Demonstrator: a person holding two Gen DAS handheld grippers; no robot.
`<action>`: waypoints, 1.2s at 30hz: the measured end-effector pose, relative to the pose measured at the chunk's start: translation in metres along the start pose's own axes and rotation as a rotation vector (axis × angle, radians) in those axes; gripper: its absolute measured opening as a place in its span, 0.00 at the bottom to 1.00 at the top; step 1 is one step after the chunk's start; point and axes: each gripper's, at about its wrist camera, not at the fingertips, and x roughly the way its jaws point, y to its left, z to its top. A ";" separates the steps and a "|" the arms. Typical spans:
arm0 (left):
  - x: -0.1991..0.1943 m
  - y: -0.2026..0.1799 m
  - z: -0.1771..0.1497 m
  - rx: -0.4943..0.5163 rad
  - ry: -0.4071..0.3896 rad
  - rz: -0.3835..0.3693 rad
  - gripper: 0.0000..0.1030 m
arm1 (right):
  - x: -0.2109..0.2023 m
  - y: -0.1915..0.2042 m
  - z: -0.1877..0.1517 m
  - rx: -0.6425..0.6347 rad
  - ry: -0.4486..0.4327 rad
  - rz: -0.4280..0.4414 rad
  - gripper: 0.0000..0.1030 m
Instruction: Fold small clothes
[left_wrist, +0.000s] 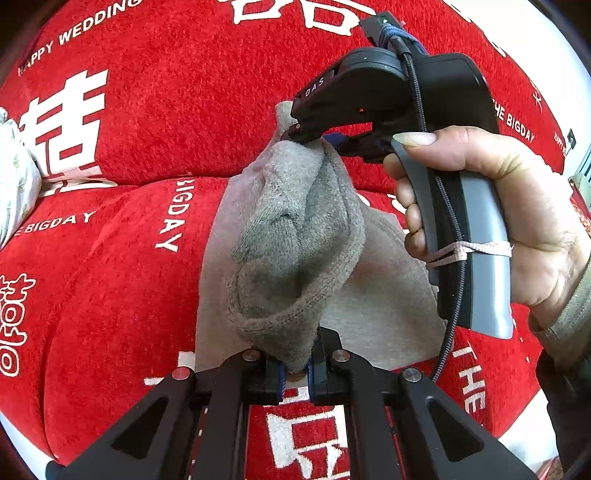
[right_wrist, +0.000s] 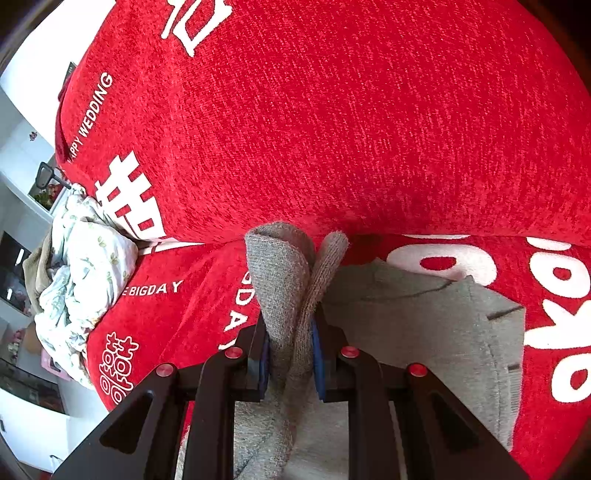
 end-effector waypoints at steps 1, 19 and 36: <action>0.001 -0.002 0.000 0.005 0.001 0.002 0.09 | -0.001 -0.002 0.000 0.000 -0.001 0.002 0.20; 0.013 -0.031 0.002 0.047 0.020 0.003 0.09 | -0.011 -0.029 -0.002 0.007 -0.012 0.015 0.20; 0.028 -0.053 0.006 0.084 0.036 0.002 0.09 | -0.019 -0.056 -0.004 0.016 -0.021 0.030 0.20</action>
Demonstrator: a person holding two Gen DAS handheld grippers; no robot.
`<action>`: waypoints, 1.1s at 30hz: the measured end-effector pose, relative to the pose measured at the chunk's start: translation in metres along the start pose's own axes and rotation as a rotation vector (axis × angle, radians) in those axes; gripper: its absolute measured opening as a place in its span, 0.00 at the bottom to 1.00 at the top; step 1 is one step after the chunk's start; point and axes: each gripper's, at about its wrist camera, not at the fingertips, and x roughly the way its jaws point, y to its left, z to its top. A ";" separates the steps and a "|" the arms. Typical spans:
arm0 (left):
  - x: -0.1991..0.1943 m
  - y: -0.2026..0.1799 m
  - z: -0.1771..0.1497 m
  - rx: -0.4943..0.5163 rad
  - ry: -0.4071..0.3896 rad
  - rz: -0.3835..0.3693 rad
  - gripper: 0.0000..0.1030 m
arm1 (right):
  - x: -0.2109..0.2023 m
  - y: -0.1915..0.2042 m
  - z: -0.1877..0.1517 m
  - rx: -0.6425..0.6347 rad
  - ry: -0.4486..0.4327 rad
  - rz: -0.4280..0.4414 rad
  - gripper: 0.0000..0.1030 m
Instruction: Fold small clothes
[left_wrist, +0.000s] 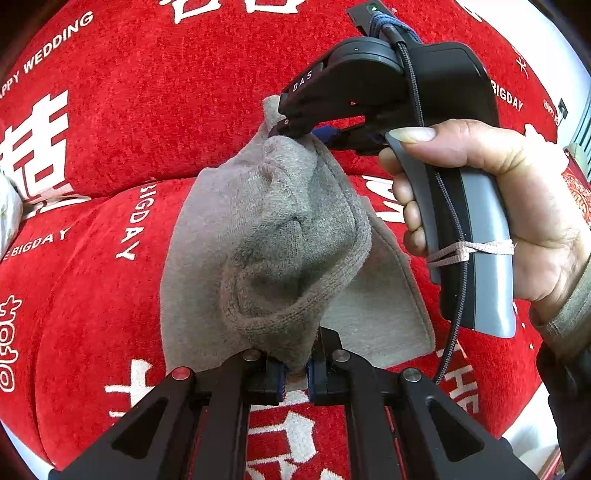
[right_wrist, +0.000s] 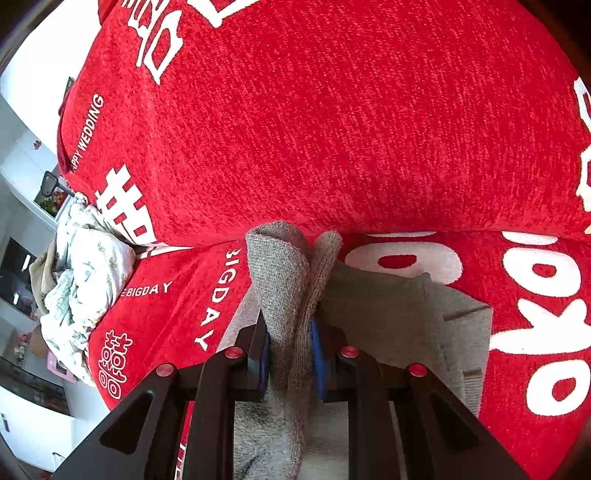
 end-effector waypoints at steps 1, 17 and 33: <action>0.001 -0.001 0.001 0.003 0.000 -0.002 0.09 | -0.001 -0.001 0.000 0.001 -0.001 -0.001 0.20; 0.010 -0.014 0.008 0.029 0.009 -0.009 0.09 | -0.007 -0.018 -0.001 0.012 -0.014 0.010 0.20; 0.021 -0.034 0.012 0.061 0.022 -0.011 0.09 | -0.011 -0.044 -0.002 0.038 -0.023 0.020 0.20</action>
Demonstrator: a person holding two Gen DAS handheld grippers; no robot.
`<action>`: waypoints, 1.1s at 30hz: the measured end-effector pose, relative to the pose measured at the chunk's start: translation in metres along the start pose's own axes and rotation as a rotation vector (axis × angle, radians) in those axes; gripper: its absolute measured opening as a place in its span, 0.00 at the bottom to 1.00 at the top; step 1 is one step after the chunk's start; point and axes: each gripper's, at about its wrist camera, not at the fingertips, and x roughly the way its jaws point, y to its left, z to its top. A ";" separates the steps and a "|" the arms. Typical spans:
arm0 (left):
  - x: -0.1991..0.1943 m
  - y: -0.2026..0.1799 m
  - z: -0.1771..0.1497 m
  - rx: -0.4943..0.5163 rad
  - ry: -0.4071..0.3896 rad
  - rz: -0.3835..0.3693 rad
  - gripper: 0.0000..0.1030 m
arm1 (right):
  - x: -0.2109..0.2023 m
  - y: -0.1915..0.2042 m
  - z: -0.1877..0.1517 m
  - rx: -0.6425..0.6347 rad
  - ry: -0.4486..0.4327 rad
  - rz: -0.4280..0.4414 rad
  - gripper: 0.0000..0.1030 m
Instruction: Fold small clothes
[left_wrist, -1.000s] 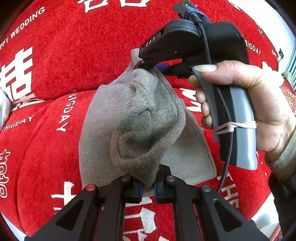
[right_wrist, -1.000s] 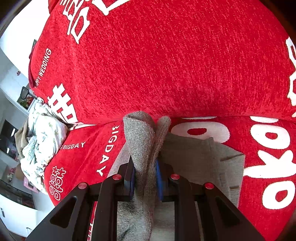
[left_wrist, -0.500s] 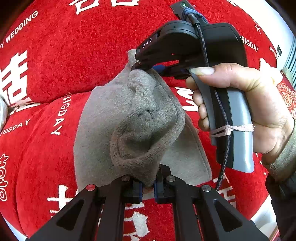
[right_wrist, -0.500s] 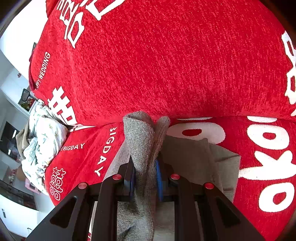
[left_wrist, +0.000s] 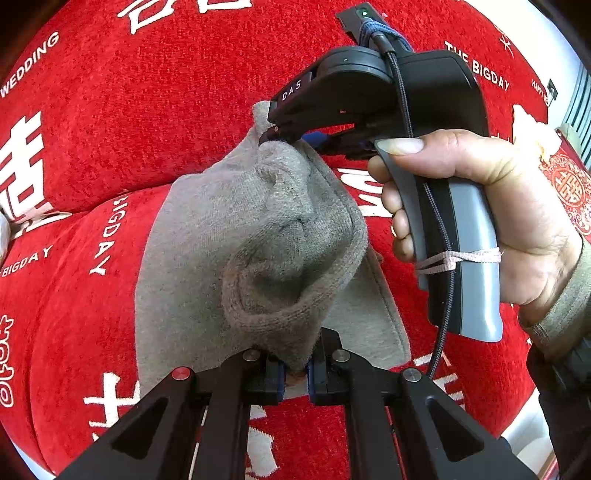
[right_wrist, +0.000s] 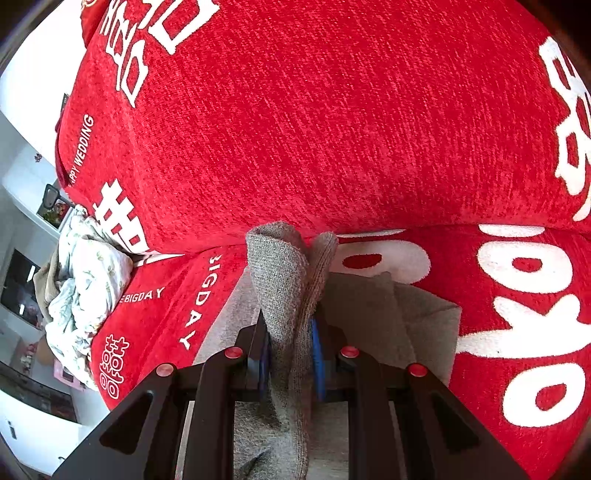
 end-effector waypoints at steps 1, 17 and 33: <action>0.000 -0.001 0.000 0.001 0.000 0.000 0.09 | -0.001 -0.002 0.000 0.001 -0.001 0.002 0.20; 0.010 -0.013 0.006 0.028 0.007 -0.002 0.09 | -0.010 -0.020 -0.003 0.017 -0.015 0.008 0.19; 0.023 -0.027 0.009 0.052 0.018 0.009 0.09 | -0.016 -0.044 -0.007 0.036 -0.021 0.026 0.20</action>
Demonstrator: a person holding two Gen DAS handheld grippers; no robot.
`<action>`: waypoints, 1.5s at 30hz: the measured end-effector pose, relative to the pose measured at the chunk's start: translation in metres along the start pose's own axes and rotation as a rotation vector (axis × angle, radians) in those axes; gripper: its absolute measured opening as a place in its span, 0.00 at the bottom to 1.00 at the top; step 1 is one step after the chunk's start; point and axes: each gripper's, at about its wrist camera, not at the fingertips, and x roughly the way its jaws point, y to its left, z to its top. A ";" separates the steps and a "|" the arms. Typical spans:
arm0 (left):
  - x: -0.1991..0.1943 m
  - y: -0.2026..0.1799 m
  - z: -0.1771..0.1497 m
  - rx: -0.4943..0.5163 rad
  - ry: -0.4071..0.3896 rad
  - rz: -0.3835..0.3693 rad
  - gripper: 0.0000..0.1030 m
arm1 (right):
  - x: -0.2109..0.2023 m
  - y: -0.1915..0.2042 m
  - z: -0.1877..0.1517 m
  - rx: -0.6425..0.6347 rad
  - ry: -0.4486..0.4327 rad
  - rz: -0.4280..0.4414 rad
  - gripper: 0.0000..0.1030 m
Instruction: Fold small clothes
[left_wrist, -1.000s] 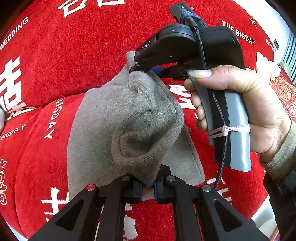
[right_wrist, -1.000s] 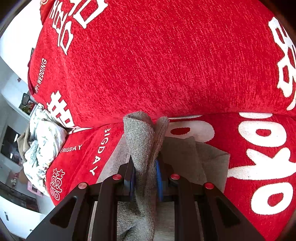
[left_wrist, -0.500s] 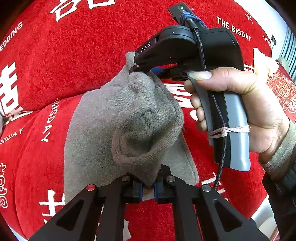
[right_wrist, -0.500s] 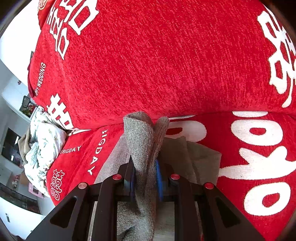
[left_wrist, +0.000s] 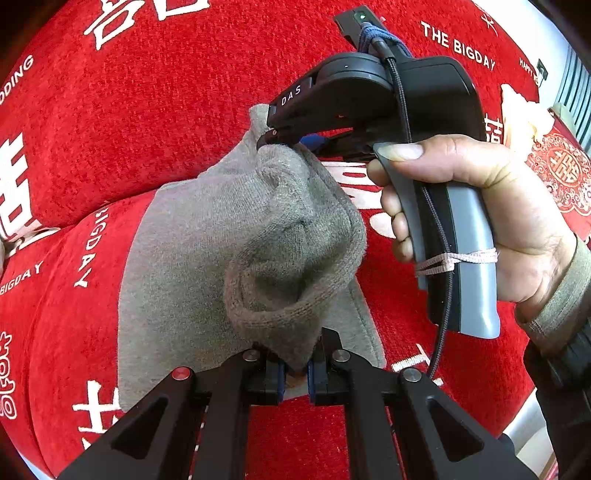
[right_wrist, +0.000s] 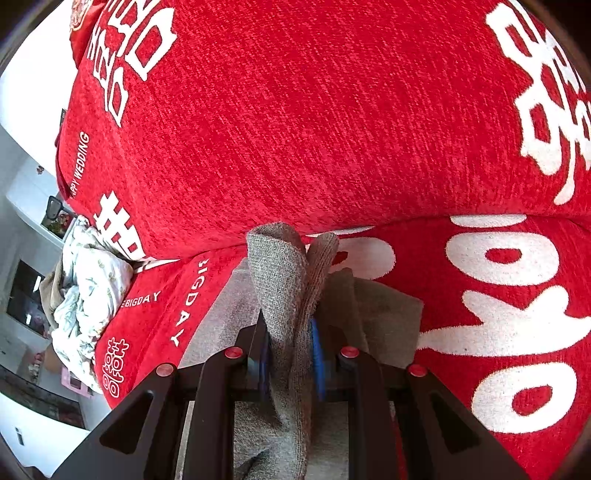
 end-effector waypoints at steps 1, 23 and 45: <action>0.001 -0.001 0.000 0.001 0.001 0.001 0.09 | 0.000 -0.001 0.000 0.002 -0.001 0.002 0.20; 0.021 -0.017 -0.003 0.041 0.024 0.021 0.09 | -0.004 -0.030 -0.008 0.041 -0.014 0.022 0.20; 0.041 -0.014 -0.009 0.035 0.069 0.058 0.09 | 0.021 -0.040 -0.019 0.097 -0.002 0.074 0.20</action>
